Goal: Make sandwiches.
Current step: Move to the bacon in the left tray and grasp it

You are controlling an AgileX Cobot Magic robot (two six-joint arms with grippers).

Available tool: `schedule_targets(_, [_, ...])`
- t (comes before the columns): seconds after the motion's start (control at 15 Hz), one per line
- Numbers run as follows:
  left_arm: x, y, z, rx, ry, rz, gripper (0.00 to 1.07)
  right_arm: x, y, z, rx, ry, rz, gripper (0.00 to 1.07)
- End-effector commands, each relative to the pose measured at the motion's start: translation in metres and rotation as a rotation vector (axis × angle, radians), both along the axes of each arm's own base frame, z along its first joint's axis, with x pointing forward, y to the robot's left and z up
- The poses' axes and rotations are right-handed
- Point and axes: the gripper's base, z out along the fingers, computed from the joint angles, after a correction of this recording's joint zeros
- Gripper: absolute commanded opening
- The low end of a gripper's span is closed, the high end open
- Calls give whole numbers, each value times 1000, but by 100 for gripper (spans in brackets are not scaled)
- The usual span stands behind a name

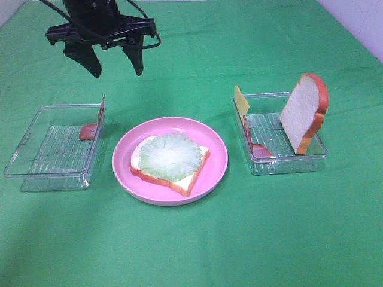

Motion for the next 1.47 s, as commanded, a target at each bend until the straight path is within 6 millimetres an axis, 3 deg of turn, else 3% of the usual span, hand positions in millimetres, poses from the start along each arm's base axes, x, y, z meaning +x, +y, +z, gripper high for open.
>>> schedule_targets(0.07, [1, 19, -1, 34, 65, 37, 73, -1, 0, 1, 0, -19, -10, 66])
schedule_targets(0.27, [6, 25, -13, 104, 65, 44, 73, -1, 0, 1, 0, -19, -10, 66])
schedule_targets(0.67, [18, 23, -72, 169, 176, 62, 73, -1, 0, 1, 0, -19, -10, 66])
schedule_targets(1.07, [23, 24, -88, 196, 179, 59, 68, -1, 0, 1, 0, -19, -10, 66])
schedule_targets(1.2, [24, 24, -90, 194, 174, 59, 57, -1, 0, 1, 0, -19, -10, 66])
schedule_targets(1.33, [28, 23, -89, 189, 130, 57, 37, -1, 0, 1, 0, -19, -10, 66])
schedule_targets(1.47, [28, 23, -89, 187, 122, 57, 24, -1, 0, 1, 0, -19, -10, 66])
